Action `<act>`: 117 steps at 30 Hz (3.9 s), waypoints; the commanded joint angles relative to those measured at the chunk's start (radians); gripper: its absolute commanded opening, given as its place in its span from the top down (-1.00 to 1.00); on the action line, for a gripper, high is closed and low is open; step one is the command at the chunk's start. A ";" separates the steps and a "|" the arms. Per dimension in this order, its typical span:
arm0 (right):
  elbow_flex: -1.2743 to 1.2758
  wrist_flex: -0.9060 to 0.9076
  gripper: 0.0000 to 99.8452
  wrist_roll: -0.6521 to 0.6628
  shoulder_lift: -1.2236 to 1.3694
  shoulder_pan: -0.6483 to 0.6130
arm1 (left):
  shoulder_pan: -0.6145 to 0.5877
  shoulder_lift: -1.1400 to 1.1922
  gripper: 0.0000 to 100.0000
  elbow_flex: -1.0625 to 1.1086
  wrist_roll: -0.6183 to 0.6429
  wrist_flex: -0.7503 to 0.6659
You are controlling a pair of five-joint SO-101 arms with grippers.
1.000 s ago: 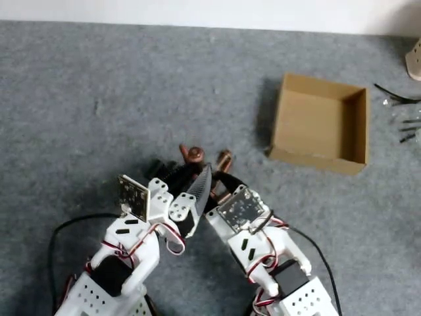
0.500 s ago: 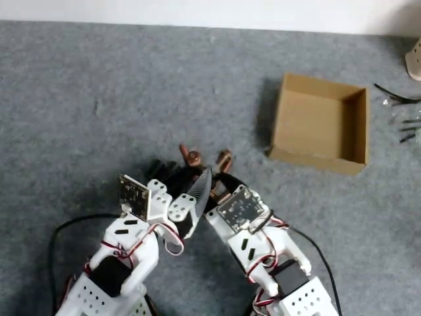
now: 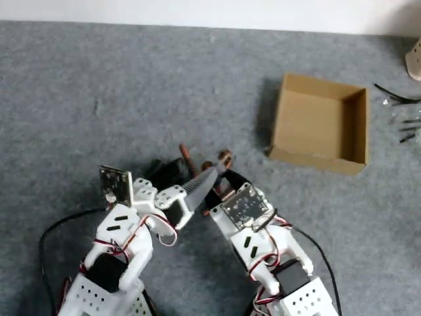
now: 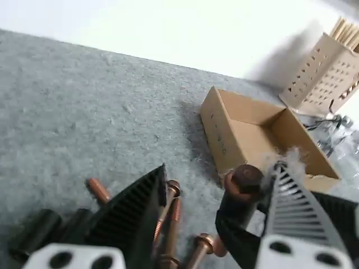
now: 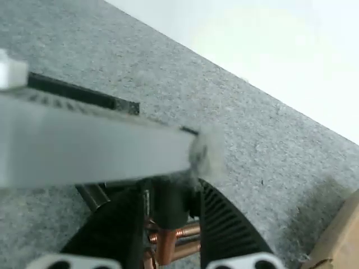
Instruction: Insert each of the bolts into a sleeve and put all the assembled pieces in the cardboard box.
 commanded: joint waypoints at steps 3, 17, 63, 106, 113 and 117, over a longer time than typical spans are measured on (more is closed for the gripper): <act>0.107 -0.038 0.99 -0.009 -0.019 0.035 | -0.071 -0.016 0.45 -0.070 0.107 -0.031; 0.107 -0.065 0.99 -0.014 -0.021 0.176 | -0.219 -0.015 0.73 -0.013 -0.028 -0.035; -1.325 0.002 0.99 -0.451 1.767 0.690 | -0.360 -0.010 0.98 -0.008 -0.618 0.173; -1.253 0.390 0.55 -0.483 1.523 0.274 | -0.361 -0.013 0.98 -0.013 -0.614 0.173; -1.119 0.377 0.55 -0.483 1.465 0.087 | -0.437 -0.015 0.98 -0.019 -0.543 0.172; -1.052 0.266 0.55 -0.483 1.511 -0.008 | -0.478 -0.015 0.98 -0.021 -0.505 0.144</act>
